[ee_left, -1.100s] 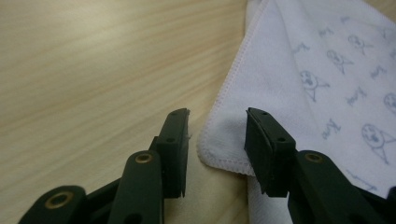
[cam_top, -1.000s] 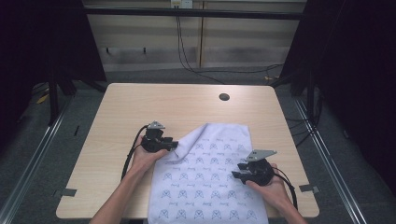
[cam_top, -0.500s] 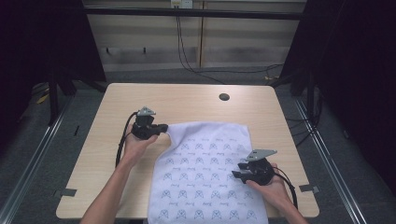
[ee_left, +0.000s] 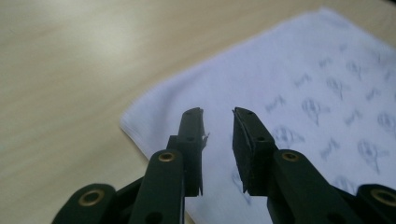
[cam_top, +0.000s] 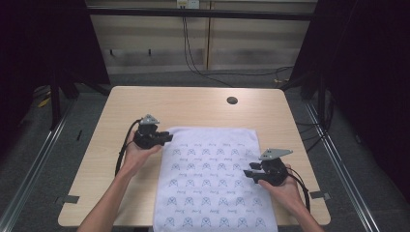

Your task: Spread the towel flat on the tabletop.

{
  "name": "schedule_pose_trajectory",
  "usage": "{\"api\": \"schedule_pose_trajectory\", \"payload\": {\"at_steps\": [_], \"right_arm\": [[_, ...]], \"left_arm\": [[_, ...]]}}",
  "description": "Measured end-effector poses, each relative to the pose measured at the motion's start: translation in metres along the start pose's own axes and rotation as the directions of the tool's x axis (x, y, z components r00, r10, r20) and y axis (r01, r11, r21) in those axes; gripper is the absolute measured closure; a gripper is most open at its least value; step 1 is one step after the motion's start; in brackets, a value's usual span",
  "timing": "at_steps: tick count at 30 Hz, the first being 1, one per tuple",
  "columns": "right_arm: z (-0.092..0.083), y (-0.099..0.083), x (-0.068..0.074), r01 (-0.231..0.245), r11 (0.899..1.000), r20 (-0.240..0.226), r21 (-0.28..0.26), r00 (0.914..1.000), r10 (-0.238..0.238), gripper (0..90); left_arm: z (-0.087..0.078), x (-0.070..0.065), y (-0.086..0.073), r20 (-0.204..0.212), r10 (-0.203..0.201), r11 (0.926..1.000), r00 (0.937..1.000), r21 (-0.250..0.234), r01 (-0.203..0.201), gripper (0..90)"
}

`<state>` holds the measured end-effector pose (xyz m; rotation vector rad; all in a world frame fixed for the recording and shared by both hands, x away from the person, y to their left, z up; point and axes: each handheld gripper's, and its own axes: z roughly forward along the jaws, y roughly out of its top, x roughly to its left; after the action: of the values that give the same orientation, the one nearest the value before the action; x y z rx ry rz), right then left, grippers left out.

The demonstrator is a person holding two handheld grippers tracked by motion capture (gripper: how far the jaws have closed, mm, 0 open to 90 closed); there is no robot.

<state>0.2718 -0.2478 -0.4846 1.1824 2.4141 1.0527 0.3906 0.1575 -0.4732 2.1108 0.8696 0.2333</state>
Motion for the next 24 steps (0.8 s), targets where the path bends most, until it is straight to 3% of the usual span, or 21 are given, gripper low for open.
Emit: {"api": "schedule_pose_trajectory", "payload": {"at_steps": [3,4,7,9,10,11,13,15,16,20,24], "right_arm": [[0.006,0.007,-0.009,-0.029,1.000,0.014,0.006,0.9995,0.029,57.2],[0.006,0.007,-0.009,-0.029,1.000,0.014,0.006,0.9995,0.029,57.2],[0.018,0.017,-0.019,-0.049,0.999,0.011,0.020,0.9987,0.049,57.2],[0.021,0.020,-0.022,-0.052,0.999,0.014,0.017,0.9986,0.052,58.6],[0.028,0.025,-0.026,-0.042,0.999,0.003,0.034,0.9991,0.042,64.6],[0.032,0.028,-0.027,-0.026,0.999,0.025,0.043,0.9994,0.025,65.0],[0.034,0.030,-0.029,-0.024,0.999,0.046,0.044,0.9987,0.022,65.3],[0.039,0.032,-0.033,-0.039,0.998,0.044,0.040,0.9983,0.037,63.6],[0.045,0.032,-0.036,-0.047,0.997,0.047,0.057,0.9979,0.045,61.9],[0.044,0.030,-0.034,-0.026,0.998,0.034,0.058,0.9991,0.024,65.1],[0.037,0.024,-0.025,-0.002,0.997,0.016,0.073,0.9999,0.001,68.2]], "left_arm": [[0.006,-0.008,-0.020,0.025,-0.009,0.9999,0.9996,0.006,0.009,65.9],[0.006,-0.008,-0.020,0.025,-0.009,0.9999,0.9996,0.006,0.009,65.2],[0.008,-0.008,-0.025,0.005,0.008,0.9991,1.0000,0.041,-0.008,66.3],[0.009,-0.006,-0.028,0.016,-0.016,0.9994,0.9997,0.032,0.015,70.3],[0.010,-0.004,-0.032,-0.046,0.003,0.9993,0.9989,0.038,-0.001,77.6],[0.011,-0.002,-0.033,-0.023,-0.006,0.9995,0.9997,0.032,0.007,78.7],[0.010,0.000,-0.033,-0.016,-0.023,0.9993,0.9996,0.030,0.024,78.7],[0.011,0.002,-0.034,-0.012,-0.045,0.9988,0.9989,0.017,0.046,76.4],[0.010,0.002,-0.035,-0.005,-0.028,0.9994,0.9996,0.020,0.028,73.7],[0.007,0.002,-0.036,-0.012,0.002,0.9996,0.9999,0.029,-0.002,76.9],[0.002,0.002,-0.040,0.008,-0.009,0.9992,0.9999,0.040,0.009,86.8]]}}
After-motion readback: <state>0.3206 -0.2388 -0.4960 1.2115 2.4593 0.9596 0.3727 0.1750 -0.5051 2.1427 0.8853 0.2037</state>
